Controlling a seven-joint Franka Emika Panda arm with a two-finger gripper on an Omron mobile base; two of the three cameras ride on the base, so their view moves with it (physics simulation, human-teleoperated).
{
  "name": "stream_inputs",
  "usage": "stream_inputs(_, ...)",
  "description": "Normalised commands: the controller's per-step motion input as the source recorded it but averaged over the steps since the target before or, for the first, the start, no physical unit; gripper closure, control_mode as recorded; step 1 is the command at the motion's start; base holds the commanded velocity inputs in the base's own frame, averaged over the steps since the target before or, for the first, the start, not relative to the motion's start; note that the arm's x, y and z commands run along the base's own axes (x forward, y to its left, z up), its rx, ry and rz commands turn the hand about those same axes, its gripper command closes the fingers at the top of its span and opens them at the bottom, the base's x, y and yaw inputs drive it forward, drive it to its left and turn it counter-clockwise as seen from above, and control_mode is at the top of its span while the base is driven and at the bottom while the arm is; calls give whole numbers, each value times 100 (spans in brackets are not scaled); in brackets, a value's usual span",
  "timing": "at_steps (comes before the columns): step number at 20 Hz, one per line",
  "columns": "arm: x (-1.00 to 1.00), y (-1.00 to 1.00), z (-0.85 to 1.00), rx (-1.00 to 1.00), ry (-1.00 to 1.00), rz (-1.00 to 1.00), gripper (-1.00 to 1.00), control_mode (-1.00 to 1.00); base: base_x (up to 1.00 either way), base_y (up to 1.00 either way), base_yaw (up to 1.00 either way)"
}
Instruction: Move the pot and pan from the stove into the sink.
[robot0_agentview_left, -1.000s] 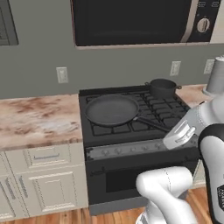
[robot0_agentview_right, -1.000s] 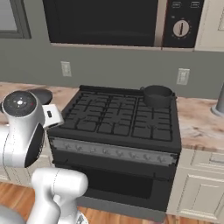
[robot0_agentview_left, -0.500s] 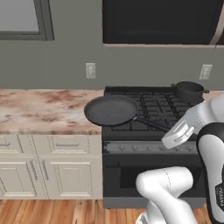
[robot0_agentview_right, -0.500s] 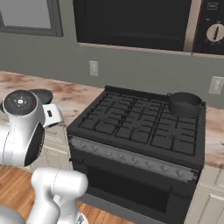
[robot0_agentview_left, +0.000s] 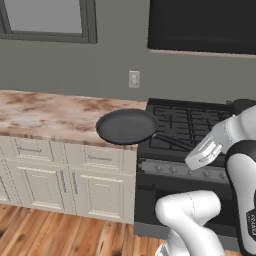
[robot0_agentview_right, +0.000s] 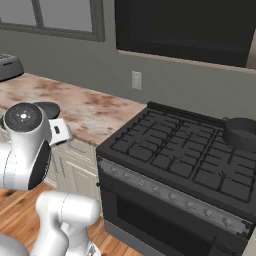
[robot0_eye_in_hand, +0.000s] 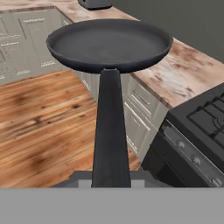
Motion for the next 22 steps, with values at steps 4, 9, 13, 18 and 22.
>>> stream_inputs(4, 0, 0, 0, 0, 0, 0, 100, 100, -24, -13, 46)
stream_inputs(9, 0, 0, 0, 0, 0, 0, 100, 100, -24, -14, 46)
stream_inputs(13, 0, 0, 0, 0, 0, 0, 100, 100, -23, -14, 46)
stream_inputs(18, 0, 0, 0, 0, 0, 0, 100, 100, -22, -14, 46)
stream_inputs(22, 0, 0, 0, 0, 0, 0, 100, 100, -21, -12, 46)
